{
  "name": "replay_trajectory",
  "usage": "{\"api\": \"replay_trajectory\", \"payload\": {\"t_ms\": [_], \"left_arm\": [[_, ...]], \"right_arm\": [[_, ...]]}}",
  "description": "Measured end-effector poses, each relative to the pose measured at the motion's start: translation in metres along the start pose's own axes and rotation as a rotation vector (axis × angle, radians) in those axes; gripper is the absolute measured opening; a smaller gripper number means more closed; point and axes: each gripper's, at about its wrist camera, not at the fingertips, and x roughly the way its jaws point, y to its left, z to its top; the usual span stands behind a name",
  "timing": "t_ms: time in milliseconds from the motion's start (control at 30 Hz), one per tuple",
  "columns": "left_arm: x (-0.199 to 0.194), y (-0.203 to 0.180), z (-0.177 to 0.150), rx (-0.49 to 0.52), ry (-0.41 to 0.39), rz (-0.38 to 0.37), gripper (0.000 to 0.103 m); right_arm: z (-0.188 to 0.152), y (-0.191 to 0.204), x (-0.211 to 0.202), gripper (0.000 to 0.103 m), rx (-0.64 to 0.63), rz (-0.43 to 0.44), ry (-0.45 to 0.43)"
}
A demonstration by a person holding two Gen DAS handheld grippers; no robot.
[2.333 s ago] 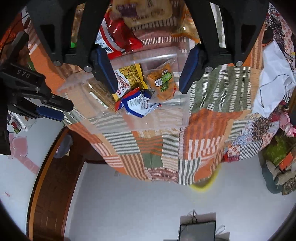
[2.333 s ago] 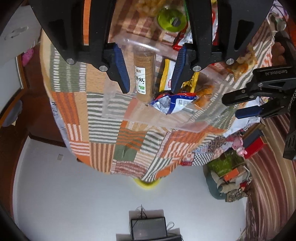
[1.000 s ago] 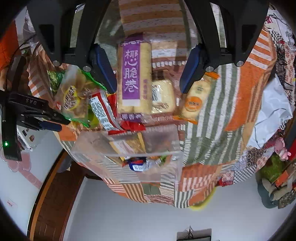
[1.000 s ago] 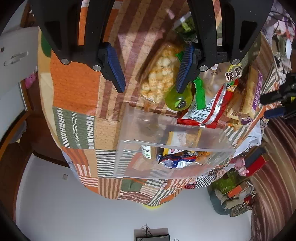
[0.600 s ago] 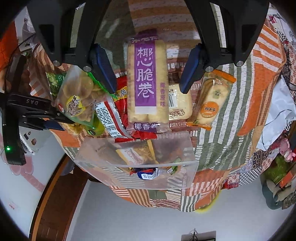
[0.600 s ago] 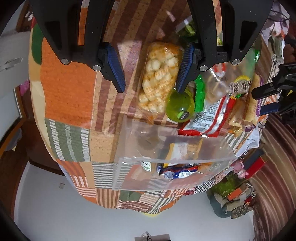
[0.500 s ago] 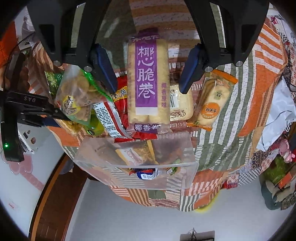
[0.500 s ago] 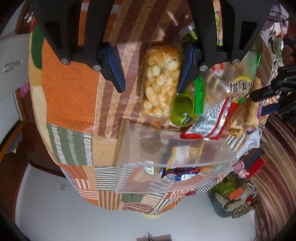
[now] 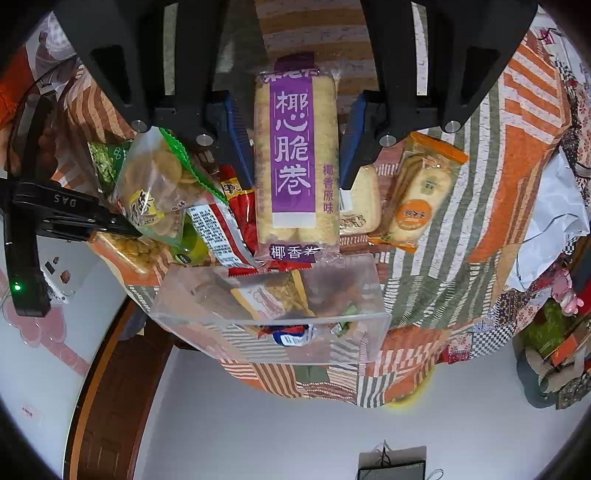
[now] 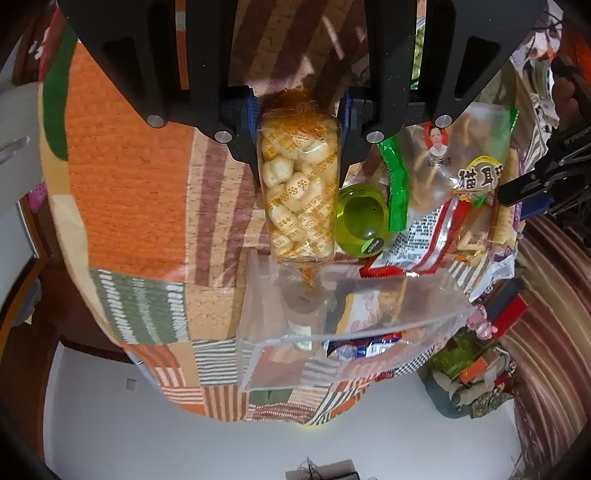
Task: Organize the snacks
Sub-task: 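Grasp the purple-label bread roll with the left tool while the right tool grasps the corn puff bag, then carry both snacks over the clear box and lower them toward it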
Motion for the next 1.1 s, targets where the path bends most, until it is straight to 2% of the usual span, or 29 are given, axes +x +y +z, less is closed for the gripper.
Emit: {"api": "replay_trajectory", "payload": {"t_ms": [267,600,1100], "left_arm": [[-0.019,0.004,0.017,-0.012,-0.067,0.007,0.045],[-0.039,0.003,0.055,-0.003,-0.168,0.003,0.045],[-0.017,-0.009,0.12,0.02,-0.217,-0.026,0.045]], "right_arm": [[0.009,-0.005,-0.031,0.029,0.004,-0.025,-0.091],[0.034,0.005,-0.054,0.029,-0.012,-0.011,-0.198],[0.075,0.009,-0.055,0.029,-0.037,0.005,-0.303]]}}
